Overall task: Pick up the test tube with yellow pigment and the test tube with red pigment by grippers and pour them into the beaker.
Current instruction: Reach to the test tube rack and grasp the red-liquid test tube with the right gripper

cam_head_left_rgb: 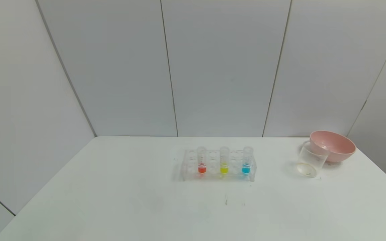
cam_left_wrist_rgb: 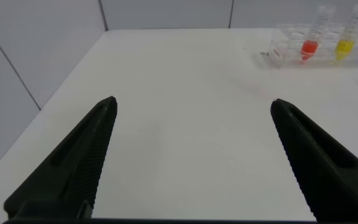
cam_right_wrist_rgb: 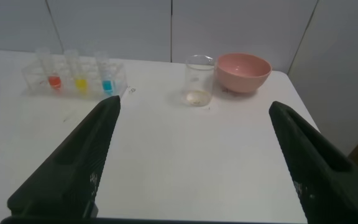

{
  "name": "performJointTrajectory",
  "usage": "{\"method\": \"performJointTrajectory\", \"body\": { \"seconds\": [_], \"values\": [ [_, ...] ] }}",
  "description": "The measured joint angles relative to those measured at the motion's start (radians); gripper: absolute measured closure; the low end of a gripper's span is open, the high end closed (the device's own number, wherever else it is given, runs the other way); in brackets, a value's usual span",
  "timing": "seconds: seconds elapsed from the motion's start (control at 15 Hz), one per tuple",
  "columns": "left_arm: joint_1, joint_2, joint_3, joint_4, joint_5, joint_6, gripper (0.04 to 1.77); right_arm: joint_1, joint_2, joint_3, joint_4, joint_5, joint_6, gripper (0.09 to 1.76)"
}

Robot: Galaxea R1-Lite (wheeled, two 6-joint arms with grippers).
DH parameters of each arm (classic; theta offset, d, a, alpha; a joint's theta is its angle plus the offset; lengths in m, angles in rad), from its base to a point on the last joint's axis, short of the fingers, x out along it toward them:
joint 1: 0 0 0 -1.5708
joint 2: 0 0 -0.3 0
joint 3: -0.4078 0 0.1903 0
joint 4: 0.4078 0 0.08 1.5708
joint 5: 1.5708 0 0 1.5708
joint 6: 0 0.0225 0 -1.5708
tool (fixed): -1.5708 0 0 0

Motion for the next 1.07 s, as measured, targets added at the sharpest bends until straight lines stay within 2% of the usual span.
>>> {"method": "performJointTrajectory", "body": {
  "seconds": [0.2,0.33,0.47,0.6,0.87,0.93,1.07],
  "values": [
    [0.000,0.000,0.000,0.000,0.000,0.000,0.05,0.006,0.249,-0.165,-0.061,0.008,0.008,0.14],
    [0.000,0.000,0.000,0.000,0.000,0.000,0.05,0.017,0.446,-0.260,-0.156,0.010,0.014,0.14],
    [0.000,0.000,0.000,0.000,0.000,0.000,0.05,0.066,0.646,-0.339,-0.276,0.001,0.025,0.14],
    [0.000,0.000,0.000,0.000,0.000,0.000,0.05,0.209,0.829,-0.400,-0.391,-0.077,0.044,0.14],
    [0.000,0.000,0.000,0.000,0.000,0.000,0.05,0.600,1.139,-0.475,-0.579,-0.417,0.113,0.14],
    [0.000,0.000,0.000,0.000,0.000,0.000,0.05,0.679,1.217,-0.491,-0.632,-0.498,0.128,0.14],
    [0.000,0.000,0.000,0.000,0.000,0.000,0.05,0.784,1.359,-0.526,-0.730,-0.625,0.150,0.14]
  ]
}}
